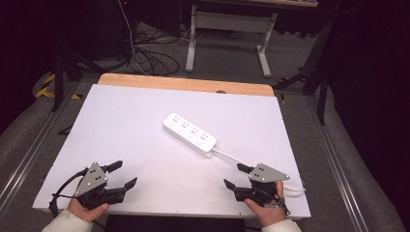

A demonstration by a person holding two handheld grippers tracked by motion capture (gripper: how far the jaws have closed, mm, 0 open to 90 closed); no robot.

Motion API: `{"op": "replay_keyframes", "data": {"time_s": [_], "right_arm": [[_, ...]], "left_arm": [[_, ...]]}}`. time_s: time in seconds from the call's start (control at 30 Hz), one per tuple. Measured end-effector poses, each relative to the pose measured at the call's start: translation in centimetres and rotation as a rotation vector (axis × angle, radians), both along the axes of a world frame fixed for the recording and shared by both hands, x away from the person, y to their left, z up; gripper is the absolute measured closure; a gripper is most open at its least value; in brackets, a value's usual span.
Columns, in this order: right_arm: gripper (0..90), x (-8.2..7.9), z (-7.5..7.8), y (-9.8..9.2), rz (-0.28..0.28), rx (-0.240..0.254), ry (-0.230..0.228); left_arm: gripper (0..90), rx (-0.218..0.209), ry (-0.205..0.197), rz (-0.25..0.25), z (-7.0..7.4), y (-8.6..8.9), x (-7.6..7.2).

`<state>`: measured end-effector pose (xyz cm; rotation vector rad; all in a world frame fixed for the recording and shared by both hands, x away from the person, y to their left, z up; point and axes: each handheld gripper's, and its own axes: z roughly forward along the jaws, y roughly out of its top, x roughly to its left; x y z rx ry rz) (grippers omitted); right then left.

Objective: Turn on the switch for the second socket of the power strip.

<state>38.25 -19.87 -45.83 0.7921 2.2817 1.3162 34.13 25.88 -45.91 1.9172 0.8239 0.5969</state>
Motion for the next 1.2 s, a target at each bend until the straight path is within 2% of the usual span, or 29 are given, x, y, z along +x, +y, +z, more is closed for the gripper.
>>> {"op": "replay_keyframes", "data": {"time_s": [0.13, 0.3, 0.5, 0.77, 0.83, 0.93, 1.1, 1.2], "right_arm": [[30.0, 0.0, 0.0, 0.0, 0.000, 0.001, -0.003], [30.0, 0.0, 0.0, 0.1, 0.002, -0.005, -0.007], [29.7, 0.0, 0.1, 0.1, -0.004, -0.019, -0.020], [30.2, 0.0, 0.5, 0.4, -0.005, -0.031, -0.026], [38.4, 0.1, 0.7, 0.6, 0.016, -0.021, -0.014], [42.4, 0.2, 1.2, 0.8, 0.026, -0.041, -0.013], [45.0, 0.8, 2.0, 1.4, 0.032, -0.063, 0.014], [46.7, 1.3, 2.8, 1.8, 0.041, -0.072, 0.015]], "left_arm": [[27.8, -0.028, 0.005, 0.001, 0.1, 0.2, 0.0], [27.8, -0.035, 0.006, 0.004, 0.1, 0.2, 0.0], [28.0, -0.001, -0.005, 0.009, 0.1, 0.1, 0.0], [28.0, 0.003, -0.005, 0.018, 0.1, 0.1, -0.1], [28.0, 0.002, -0.005, 0.024, 0.1, 0.1, -0.1], [28.0, 0.001, -0.006, 0.031, 0.1, 0.1, -0.1], [28.0, 0.004, -0.007, 0.034, 0.1, 0.1, -0.1], [28.0, 0.000, -0.005, 0.038, 0.1, 0.1, -0.1]]}}
